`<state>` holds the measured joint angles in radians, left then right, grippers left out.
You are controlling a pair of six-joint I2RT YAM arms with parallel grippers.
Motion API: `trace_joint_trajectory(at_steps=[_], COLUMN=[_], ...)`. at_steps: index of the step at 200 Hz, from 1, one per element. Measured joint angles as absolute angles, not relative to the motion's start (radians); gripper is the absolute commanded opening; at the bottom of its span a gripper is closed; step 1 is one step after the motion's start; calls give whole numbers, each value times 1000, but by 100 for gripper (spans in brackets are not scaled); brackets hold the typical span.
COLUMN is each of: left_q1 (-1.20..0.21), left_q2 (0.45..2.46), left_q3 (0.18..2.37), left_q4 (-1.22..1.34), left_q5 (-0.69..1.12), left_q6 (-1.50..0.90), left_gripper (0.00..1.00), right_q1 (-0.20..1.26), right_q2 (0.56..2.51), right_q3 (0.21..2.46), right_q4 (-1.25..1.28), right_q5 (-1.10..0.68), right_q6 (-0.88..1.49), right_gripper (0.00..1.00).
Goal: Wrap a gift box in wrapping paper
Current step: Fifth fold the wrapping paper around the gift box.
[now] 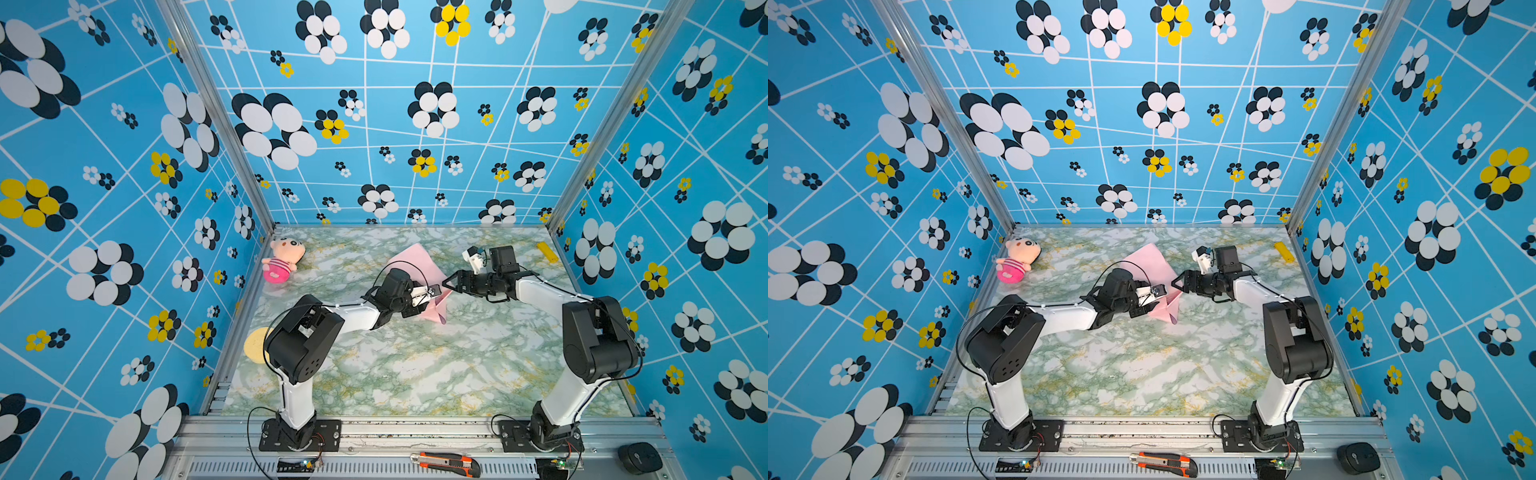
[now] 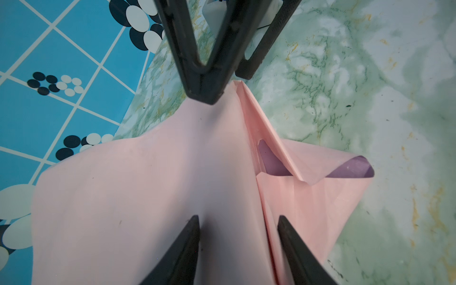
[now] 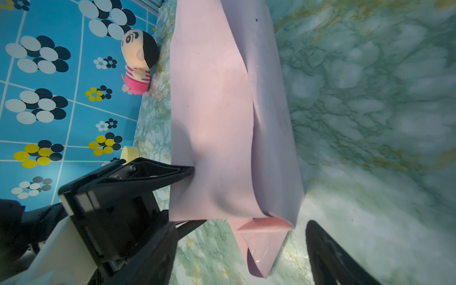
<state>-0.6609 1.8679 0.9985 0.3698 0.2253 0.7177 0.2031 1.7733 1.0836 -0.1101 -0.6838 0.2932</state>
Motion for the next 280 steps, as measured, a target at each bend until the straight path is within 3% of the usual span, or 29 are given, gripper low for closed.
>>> trace_joint_trajectory(at_steps=[74, 147, 245, 280], left_q1=[-661, -661, -661, -661], left_q2=[1868, 1868, 1868, 1868], left_q3=[1002, 1004, 1004, 1004], left_q4=[365, 362, 362, 362], left_q5=[225, 225, 224, 224], left_q6=[718, 718, 718, 718], left_gripper=[51, 51, 51, 51], right_q1=[249, 274, 356, 377], right_q2=[1811, 1811, 1720, 1720], right_q3=[1084, 1031, 778, 732], right_q4=[-73, 41, 315, 364], right_q5=[-695, -672, -533, -501], right_q6=[312, 402, 577, 633], right_gripper=[69, 65, 30, 33])
